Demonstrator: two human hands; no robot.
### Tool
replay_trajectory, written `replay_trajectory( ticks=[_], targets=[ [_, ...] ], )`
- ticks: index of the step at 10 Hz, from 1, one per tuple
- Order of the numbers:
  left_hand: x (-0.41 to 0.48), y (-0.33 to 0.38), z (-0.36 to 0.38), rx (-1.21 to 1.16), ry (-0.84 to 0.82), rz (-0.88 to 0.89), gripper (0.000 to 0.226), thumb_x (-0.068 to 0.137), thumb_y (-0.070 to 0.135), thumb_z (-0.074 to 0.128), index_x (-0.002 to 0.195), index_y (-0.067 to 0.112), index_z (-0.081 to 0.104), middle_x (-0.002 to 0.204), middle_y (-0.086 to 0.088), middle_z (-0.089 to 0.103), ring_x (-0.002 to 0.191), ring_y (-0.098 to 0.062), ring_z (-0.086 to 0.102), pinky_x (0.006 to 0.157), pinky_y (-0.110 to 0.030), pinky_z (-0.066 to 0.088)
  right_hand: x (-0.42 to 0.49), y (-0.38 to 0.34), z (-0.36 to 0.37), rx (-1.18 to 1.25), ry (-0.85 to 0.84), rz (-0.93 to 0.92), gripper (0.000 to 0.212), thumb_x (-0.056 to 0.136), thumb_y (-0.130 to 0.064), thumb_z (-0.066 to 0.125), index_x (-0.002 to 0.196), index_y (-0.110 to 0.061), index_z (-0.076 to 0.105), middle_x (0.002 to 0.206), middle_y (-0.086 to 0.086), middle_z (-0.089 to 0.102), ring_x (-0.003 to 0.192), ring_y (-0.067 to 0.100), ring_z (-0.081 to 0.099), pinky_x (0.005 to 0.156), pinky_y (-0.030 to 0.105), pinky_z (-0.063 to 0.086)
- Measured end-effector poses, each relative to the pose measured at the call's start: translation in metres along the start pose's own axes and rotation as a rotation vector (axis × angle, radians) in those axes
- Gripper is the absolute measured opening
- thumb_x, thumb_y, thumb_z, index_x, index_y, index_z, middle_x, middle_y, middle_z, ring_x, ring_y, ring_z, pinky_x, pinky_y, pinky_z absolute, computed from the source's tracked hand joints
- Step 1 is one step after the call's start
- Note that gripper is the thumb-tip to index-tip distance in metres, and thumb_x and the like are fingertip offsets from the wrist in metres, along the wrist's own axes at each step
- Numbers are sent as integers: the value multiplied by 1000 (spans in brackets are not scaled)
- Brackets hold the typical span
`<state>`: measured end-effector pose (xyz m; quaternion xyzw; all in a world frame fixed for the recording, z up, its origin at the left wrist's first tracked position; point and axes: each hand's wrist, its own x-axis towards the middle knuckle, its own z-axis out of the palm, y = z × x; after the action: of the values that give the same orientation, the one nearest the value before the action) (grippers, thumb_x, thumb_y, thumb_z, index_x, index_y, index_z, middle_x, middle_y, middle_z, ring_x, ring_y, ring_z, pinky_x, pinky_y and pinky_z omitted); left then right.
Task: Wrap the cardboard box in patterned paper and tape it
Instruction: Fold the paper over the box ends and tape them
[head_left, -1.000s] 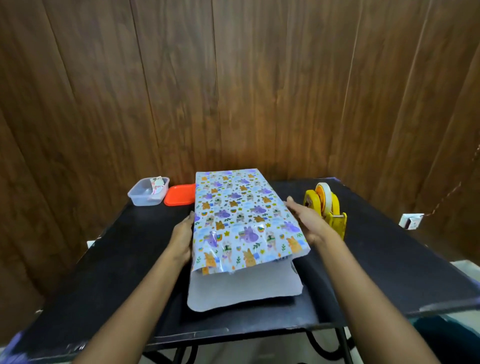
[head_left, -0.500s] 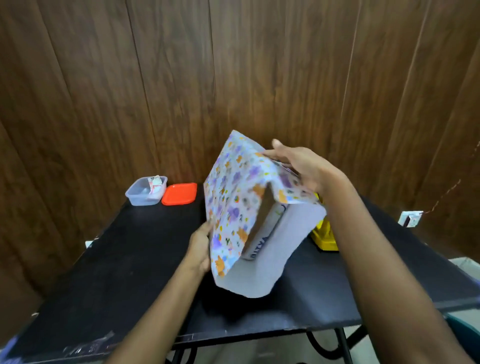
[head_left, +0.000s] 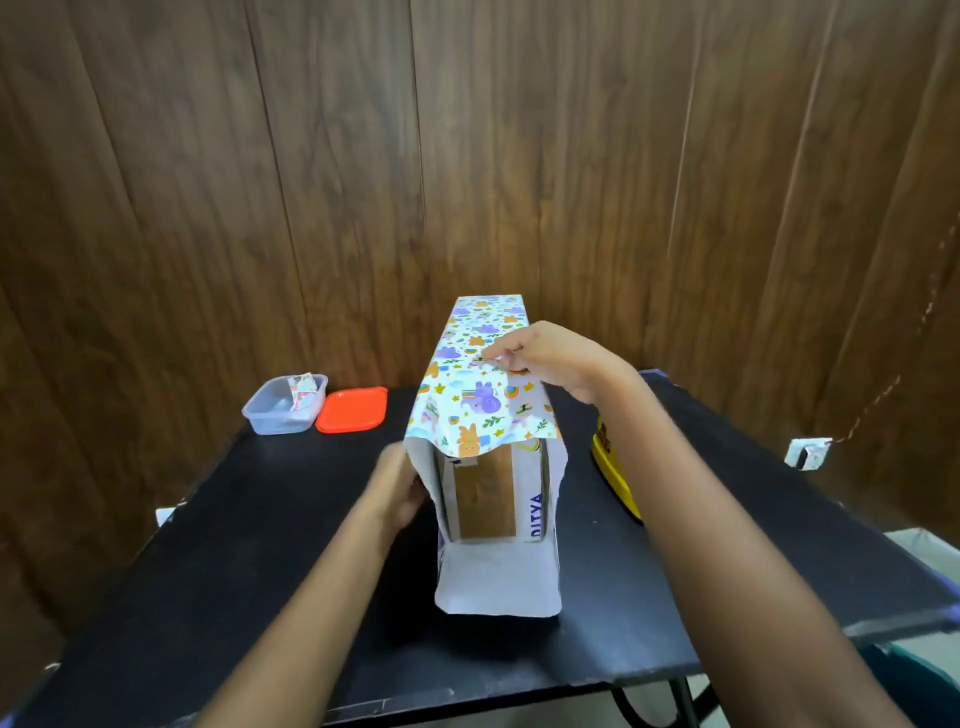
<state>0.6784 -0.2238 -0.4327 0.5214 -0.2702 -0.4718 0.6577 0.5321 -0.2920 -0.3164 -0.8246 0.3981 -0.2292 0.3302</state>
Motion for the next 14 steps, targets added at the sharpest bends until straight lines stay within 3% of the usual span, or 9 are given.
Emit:
replay_trajectory(
  ticks=[2,3,5,7,8,10,11,12,14],
  targets=[
    [0,76,-15,221,-218,373,37,93,36,50,121,15,61,129,5,58,123,-8,49,107,-30,34,-15,35,4,76,80,-42,56,88,-39,62,138,-18,48,141,-5,46,127,15,47,94,26,40],
    [0,86,-13,844,-366,478,39,94,31,53,132,20,54,142,12,42,135,2,27,110,-21,23,-13,35,3,-149,159,-106,49,87,-34,65,134,-22,53,148,-2,41,133,16,40,94,24,35],
    [1,83,-9,1231,-247,735,43,94,22,55,136,18,49,142,14,40,131,6,27,100,-9,24,-16,44,-3,-172,150,-146,50,83,-28,70,131,-29,55,147,-7,42,135,12,38,98,22,36],
    [-2,93,0,1599,-236,793,44,98,27,45,141,18,41,149,6,34,142,-5,17,109,-25,25,-11,21,8,-365,148,-165,48,93,-41,52,136,-20,50,148,-2,41,137,17,36,99,31,36],
    [-6,89,7,1748,-242,779,49,100,27,37,148,24,24,155,10,18,143,-5,13,108,-24,25,-6,13,20,-775,10,-150,51,101,-40,31,148,-23,26,158,1,18,147,19,7,113,45,17],
    [-6,82,7,2017,-226,807,56,103,29,26,150,15,1,159,-2,3,145,-13,6,115,-26,4,-17,22,44,-974,108,-166,57,102,-30,33,151,-24,5,160,-3,5,147,21,4,115,51,6],
    [-4,100,11,1860,-278,761,47,100,31,36,145,20,33,151,2,32,136,-18,32,112,-37,27,-9,16,21,-665,1,-173,47,102,-32,36,148,-22,29,154,-2,28,142,18,24,115,45,11],
    [-4,106,10,1608,-349,733,44,95,25,52,138,21,46,145,7,42,133,-12,39,108,-30,33,15,7,-2,-156,13,-114,42,100,-34,41,123,-2,58,89,-1,63,81,14,57,76,32,42],
    [1,100,2,1345,-376,714,45,89,4,56,132,18,54,139,9,49,129,-5,43,104,-21,36,83,-3,-8,-378,-171,36,38,102,-28,35,138,-20,47,144,-1,44,131,18,42,108,28,28]
  ],
)
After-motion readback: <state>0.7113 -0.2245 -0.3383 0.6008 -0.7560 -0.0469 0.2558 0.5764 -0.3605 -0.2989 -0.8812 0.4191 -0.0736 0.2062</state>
